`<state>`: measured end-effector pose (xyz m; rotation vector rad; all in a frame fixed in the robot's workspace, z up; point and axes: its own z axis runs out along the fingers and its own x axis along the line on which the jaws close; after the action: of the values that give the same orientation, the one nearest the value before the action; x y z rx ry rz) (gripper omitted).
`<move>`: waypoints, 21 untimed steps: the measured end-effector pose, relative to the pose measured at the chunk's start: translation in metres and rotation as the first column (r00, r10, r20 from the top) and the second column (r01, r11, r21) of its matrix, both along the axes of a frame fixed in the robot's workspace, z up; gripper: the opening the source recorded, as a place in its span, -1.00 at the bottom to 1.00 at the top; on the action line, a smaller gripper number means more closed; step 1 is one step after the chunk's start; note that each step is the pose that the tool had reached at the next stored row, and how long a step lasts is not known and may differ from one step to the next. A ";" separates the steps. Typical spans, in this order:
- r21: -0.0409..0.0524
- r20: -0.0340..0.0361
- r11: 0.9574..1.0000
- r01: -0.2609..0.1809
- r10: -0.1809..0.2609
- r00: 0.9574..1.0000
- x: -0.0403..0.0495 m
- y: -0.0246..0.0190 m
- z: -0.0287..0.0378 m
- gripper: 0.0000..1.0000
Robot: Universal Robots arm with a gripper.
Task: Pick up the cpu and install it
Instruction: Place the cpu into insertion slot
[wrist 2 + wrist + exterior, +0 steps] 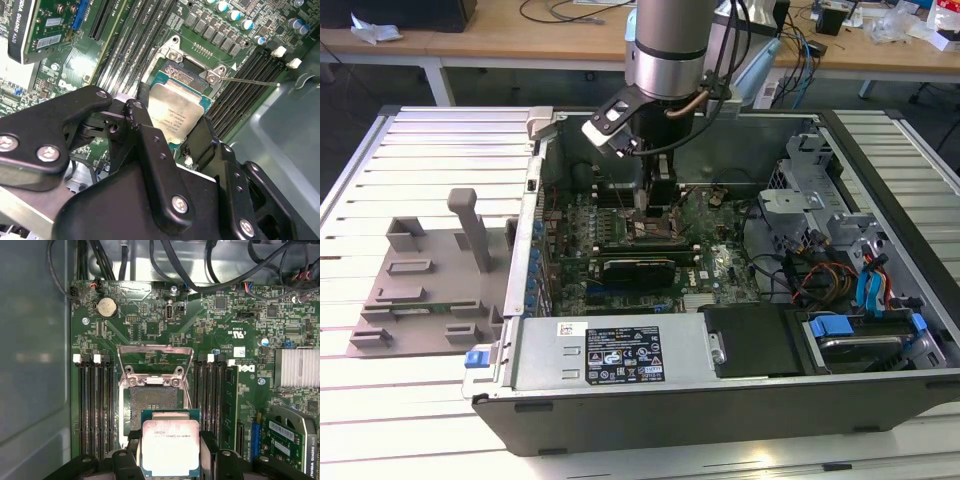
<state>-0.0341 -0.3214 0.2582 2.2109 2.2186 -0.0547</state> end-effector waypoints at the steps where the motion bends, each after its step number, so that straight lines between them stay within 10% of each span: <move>1: 0.000 0.000 1.000 0.000 0.000 1.000 0.0000 0.0000 -0.0007 0.09; 21: 0.000 0.000 1.000 0.000 0.000 1.000 0.0000 0.0001 -0.0152 0.09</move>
<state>-0.0341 -0.3213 0.2430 2.2111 2.2184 -0.0547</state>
